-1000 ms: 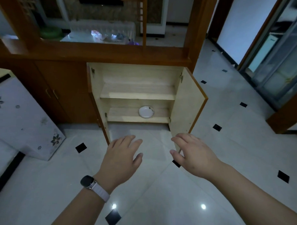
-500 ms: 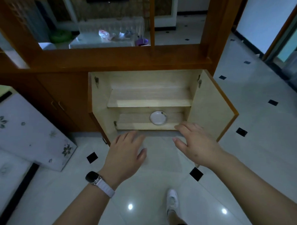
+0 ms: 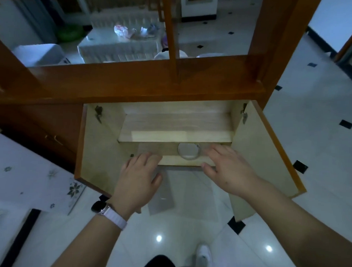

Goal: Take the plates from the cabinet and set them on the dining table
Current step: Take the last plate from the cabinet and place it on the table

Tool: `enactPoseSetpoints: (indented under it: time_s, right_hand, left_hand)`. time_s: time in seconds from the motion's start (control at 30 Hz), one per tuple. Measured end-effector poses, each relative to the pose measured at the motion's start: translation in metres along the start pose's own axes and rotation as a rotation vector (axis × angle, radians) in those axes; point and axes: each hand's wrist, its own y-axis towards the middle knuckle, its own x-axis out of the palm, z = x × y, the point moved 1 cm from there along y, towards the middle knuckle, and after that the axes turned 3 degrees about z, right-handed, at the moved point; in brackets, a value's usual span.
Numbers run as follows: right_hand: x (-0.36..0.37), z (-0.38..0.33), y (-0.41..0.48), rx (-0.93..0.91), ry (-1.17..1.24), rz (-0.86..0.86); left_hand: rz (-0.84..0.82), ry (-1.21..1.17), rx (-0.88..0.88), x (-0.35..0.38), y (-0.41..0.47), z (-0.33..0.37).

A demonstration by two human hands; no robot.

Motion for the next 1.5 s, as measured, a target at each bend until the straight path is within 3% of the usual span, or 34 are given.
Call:
enactPoseSetpoints:
  time_s: [0.33, 0.57, 0.77, 1.03, 1.23, 1.5]
  right_hand:
    - [0.013, 0.016, 0.071, 0.086, 0.024, -0.043]
    - [0.039, 0.004, 0.112, 0.167, -0.024, -0.078]
    - [0.066, -0.015, 0.152, 0.188, -0.003, -0.006]
    - [0.116, 0.008, 0.191, 0.199, -0.006, -0.142]
    - [0.190, 0.071, 0.220, 0.225, -0.021, -0.162]
    - [0.327, 0.155, 0.258, 0.136, -0.100, -0.181]
  left_hand:
    - [-0.021, -0.050, -0.015, 0.043, 0.079, -0.048]
    - [-0.029, -0.156, 0.094, 0.083, 0.121, -0.071]
    - [-0.069, -0.153, 0.104, 0.116, 0.151, -0.098]
    - [-0.150, -0.163, 0.092, 0.165, 0.171, -0.118]
    - [-0.102, -0.162, 0.224, 0.245, 0.203, -0.107]
    - [-0.162, -0.161, 0.240, 0.422, 0.214, -0.103]
